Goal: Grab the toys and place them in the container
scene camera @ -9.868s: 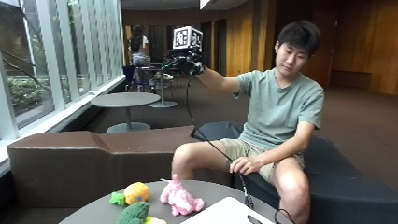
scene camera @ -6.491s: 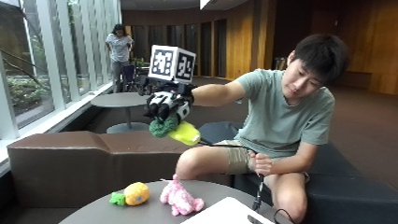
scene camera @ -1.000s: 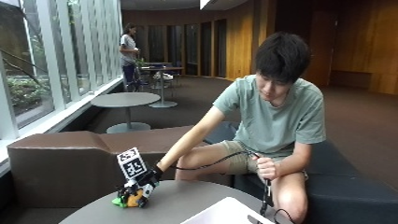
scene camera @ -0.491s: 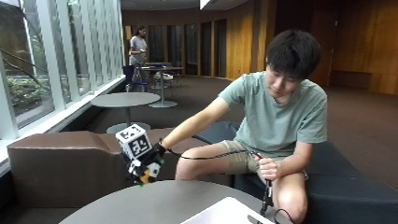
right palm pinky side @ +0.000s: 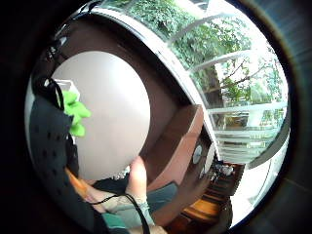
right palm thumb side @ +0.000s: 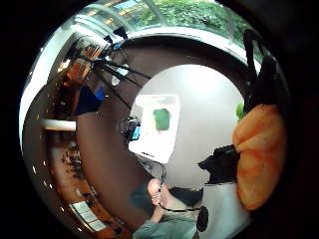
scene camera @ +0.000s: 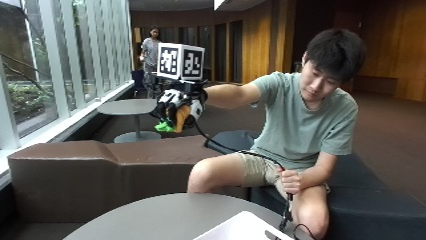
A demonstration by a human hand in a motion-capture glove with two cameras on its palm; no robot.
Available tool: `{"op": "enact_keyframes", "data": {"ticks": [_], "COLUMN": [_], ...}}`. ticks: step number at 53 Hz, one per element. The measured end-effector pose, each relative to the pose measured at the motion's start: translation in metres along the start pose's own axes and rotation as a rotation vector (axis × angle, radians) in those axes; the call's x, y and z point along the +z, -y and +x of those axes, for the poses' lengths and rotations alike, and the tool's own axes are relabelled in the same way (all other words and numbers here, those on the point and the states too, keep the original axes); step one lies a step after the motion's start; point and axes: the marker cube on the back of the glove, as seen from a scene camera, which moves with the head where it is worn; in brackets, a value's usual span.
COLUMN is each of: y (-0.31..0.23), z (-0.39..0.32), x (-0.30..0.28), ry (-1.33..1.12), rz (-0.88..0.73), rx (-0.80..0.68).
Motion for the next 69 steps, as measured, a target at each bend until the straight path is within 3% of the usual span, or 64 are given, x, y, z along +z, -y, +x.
{"op": "enact_keyframes", "data": {"ticks": [5, 19, 25, 31, 35, 46, 69], "y": [0.03, 0.039, 0.047, 0.047, 0.043, 0.03, -0.08], "z": [-0.023, -0.138, -0.17, -0.187, -0.187, -0.173, -0.092], "x": [-0.01, 0.014, 0.041, 0.073, 0.084, 0.071, -0.001], "ry": [-0.007, 0.138, 0.166, 0.135, 0.075, 0.039, 0.068], "rz": [0.04, 0.081, -0.02, -0.246, -0.288, -0.205, -0.091], "rx": [0.023, -0.135, -0.171, -0.171, -0.171, -0.185, -0.237]}}
